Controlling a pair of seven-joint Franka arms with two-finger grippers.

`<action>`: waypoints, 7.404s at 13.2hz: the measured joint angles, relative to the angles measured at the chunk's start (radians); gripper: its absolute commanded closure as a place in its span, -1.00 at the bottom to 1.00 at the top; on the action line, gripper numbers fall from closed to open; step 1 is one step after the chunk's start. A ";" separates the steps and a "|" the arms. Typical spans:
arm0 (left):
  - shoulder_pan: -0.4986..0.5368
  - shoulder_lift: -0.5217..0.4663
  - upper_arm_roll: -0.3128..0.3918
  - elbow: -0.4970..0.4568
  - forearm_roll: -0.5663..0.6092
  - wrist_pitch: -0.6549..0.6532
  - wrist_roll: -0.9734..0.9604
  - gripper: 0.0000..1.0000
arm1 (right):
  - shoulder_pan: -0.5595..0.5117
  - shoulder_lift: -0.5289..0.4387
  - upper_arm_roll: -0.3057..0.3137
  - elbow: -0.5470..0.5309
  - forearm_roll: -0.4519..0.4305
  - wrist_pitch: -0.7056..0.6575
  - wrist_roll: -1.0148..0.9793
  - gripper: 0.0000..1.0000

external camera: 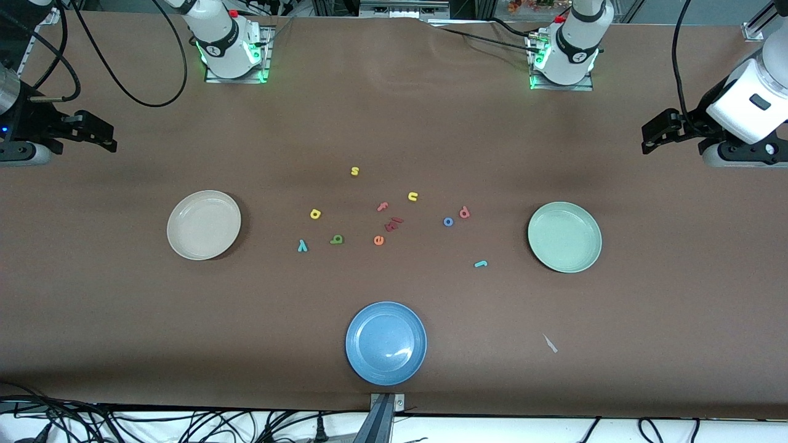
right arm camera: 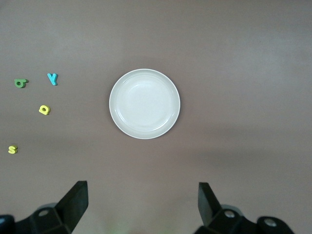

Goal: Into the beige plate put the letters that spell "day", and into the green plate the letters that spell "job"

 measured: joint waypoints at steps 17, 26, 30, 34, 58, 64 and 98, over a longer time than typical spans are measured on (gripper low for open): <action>-0.005 -0.002 -0.005 0.004 0.000 0.000 0.000 -1.00 | 0.000 0.000 0.000 0.000 0.000 -0.001 0.000 -1.00; -0.007 -0.002 -0.018 0.004 -0.001 0.000 0.001 -1.00 | 0.000 0.000 0.000 0.000 0.000 -0.002 0.000 -1.00; -0.007 -0.002 -0.019 0.004 -0.001 0.000 0.001 -1.00 | 0.000 0.000 0.000 0.000 0.000 -0.002 0.001 -1.00; -0.007 -0.002 -0.019 0.004 -0.001 0.000 0.001 -1.00 | 0.000 0.000 0.000 0.000 0.000 -0.002 0.001 -1.00; -0.009 -0.002 -0.022 0.005 -0.002 -0.020 0.006 -1.00 | 0.000 0.002 0.000 0.000 0.000 -0.006 0.002 -1.00; -0.154 0.090 -0.059 -0.003 -0.004 -0.020 0.010 -1.00 | 0.004 0.014 0.008 -0.003 0.001 -0.009 0.002 -1.00; -0.261 0.785 -0.040 0.000 -0.001 0.792 0.921 -0.04 | 0.461 0.565 0.056 -0.285 0.041 0.901 0.873 -0.98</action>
